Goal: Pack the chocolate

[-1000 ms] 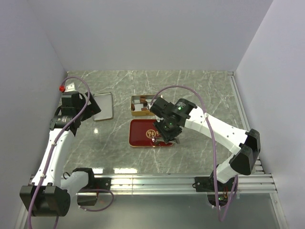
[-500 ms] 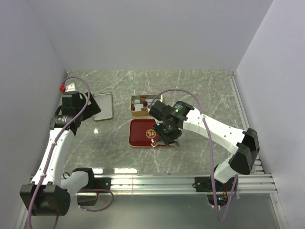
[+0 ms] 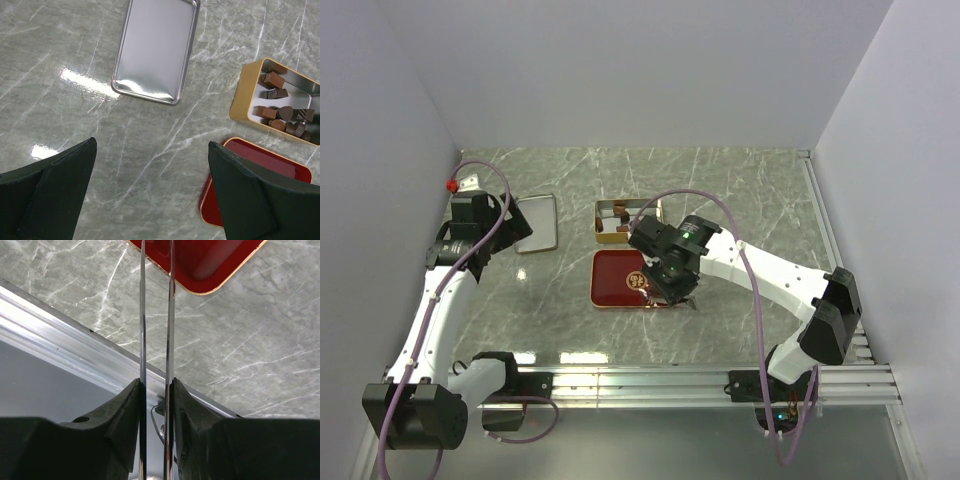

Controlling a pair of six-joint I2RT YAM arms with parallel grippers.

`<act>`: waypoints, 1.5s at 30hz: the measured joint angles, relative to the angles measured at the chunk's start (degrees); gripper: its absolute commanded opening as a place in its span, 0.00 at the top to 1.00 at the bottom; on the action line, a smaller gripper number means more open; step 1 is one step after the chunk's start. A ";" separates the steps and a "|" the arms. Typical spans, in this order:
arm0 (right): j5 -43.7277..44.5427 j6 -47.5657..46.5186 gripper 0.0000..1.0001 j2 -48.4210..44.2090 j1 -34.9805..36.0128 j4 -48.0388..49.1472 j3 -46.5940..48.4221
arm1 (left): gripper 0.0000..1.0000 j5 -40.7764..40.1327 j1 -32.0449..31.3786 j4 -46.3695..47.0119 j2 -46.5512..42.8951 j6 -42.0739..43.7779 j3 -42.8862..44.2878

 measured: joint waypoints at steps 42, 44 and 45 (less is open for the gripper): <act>2.23 -2.36 0.69 18.18 -19.93 -3.45 40.35 | 0.00 0.04 0.04 -0.02 -0.48 -1.25 0.37; 2.03 -2.34 0.69 18.29 -20.02 -3.43 40.11 | 0.00 0.04 0.04 0.00 -0.83 -1.25 0.37; 1.92 -2.34 0.68 18.27 -20.09 -3.41 39.95 | 0.01 0.07 0.04 0.00 -1.01 -1.27 0.37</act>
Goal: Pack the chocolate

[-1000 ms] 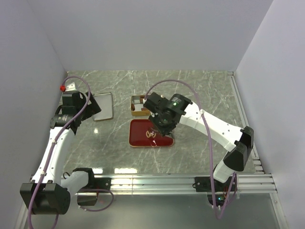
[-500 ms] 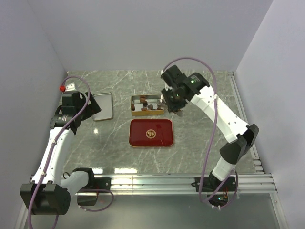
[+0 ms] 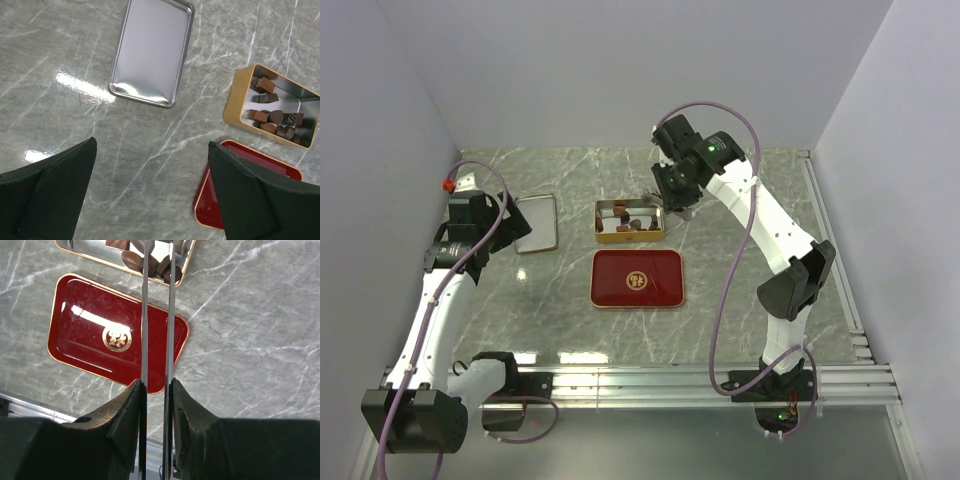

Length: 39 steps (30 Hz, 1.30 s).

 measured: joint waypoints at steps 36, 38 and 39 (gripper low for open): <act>-1.75 0.66 0.49 -2.60 -4.74 5.20 -7.80 | 0.00 0.02 0.04 0.02 1.25 0.24 0.87; -1.57 0.68 0.50 -3.98 -6.75 5.66 -10.25 | 0.01 0.00 0.07 -0.02 1.25 0.22 0.87; -1.31 0.68 0.50 -4.87 -7.87 6.05 -11.72 | 0.01 0.00 0.07 0.00 1.22 0.22 0.87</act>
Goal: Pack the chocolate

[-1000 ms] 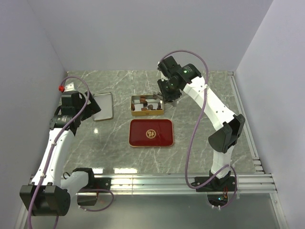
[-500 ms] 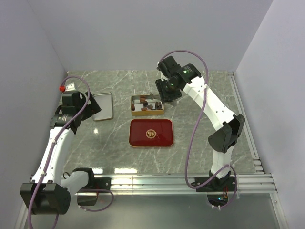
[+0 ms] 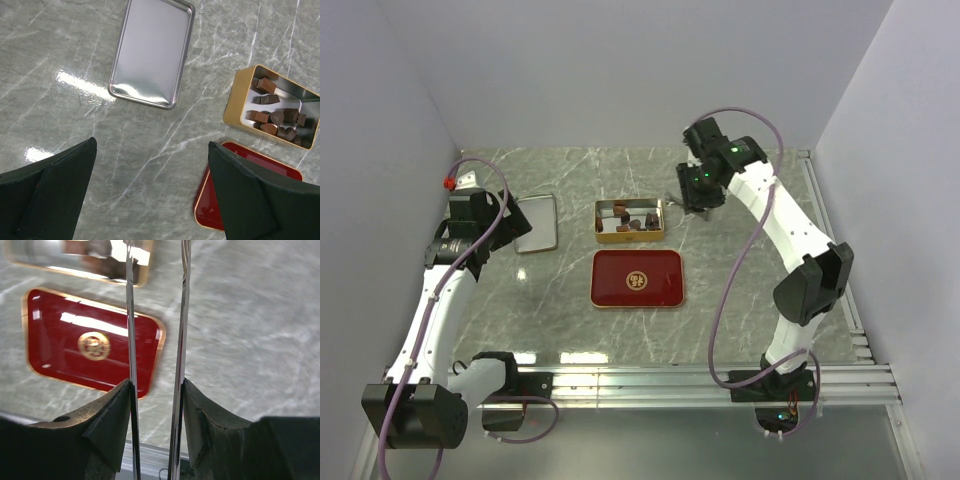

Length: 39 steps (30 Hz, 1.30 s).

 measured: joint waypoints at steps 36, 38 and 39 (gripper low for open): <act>-0.07 3.23 0.51 -22.53 -9.55 11.58 -46.77 | 0.01 0.07 0.04 -0.02 -2.01 -0.17 -0.87; -0.48 3.34 0.51 -22.51 -9.55 11.89 -47.67 | 0.01 0.07 0.04 0.00 -2.01 -0.17 -0.87; -0.59 3.48 0.51 -22.51 -9.55 12.04 -48.02 | 0.00 0.09 0.04 0.00 -2.01 -0.20 -0.87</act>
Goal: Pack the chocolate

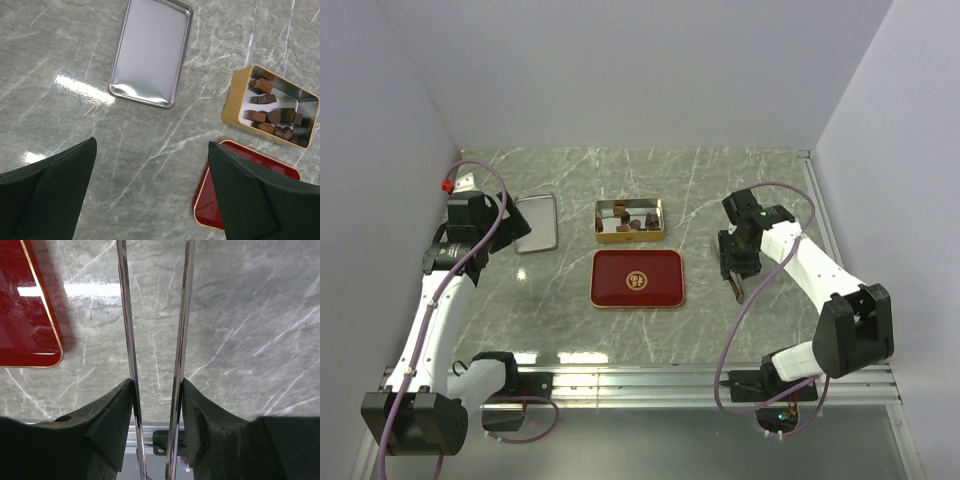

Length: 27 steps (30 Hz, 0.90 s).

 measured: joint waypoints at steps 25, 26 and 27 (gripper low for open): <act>0.98 -2.95 0.49 26.01 -2.69 7.52 15.37 | 0.00 -0.15 0.00 -0.42 0.79 0.17 0.68; 0.83 -3.10 0.48 27.26 -2.99 7.63 16.52 | 0.01 -0.15 0.00 -0.44 0.79 0.20 0.70; 0.72 -3.28 0.48 28.46 -3.28 7.74 17.57 | 0.01 -0.15 0.00 -0.48 0.79 0.20 0.74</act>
